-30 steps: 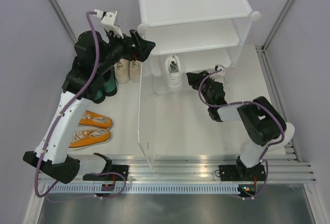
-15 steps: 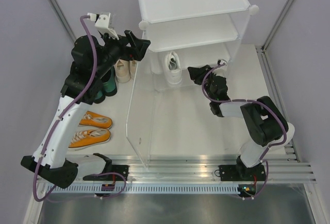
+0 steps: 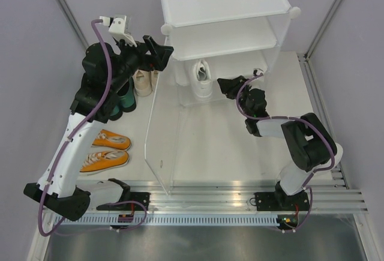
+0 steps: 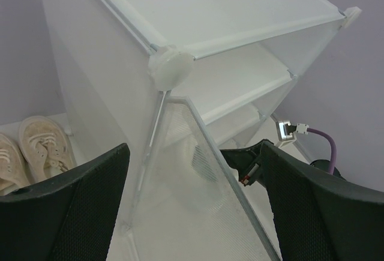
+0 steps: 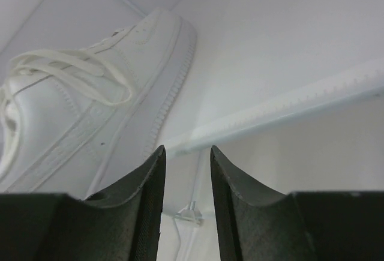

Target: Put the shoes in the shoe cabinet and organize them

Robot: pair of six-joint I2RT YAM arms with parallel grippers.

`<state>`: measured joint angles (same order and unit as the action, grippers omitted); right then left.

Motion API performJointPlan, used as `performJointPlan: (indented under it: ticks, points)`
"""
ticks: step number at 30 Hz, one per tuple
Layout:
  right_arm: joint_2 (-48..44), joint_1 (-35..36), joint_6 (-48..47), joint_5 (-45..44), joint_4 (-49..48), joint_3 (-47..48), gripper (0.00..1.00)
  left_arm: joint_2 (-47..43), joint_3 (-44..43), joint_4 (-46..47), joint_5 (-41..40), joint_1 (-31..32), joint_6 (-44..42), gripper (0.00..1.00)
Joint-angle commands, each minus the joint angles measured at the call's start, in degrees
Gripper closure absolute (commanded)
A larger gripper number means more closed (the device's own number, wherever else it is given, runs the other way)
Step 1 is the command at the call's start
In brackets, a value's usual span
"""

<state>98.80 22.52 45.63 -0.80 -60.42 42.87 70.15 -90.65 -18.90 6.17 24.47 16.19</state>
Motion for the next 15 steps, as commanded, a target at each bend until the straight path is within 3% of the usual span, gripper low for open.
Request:
performJointPlan:
  ticks: [1,8,15]
  points:
    - [-6.9,0.0,0.6,4.0,-28.4,1.2,0.59,1.6,3.3,-11.8,-0.8,-0.6,-3.3,0.1]
    - [-9.7,0.0,-2.6,4.6,-22.5,-5.8,0.51,1.4,2.8,-11.3,-1.4,-2.3,-3.7,0.11]
    - [-9.9,0.0,-4.6,5.5,-21.5,-9.3,0.5,1.3,3.0,-10.5,-0.4,-3.3,-4.2,0.1]
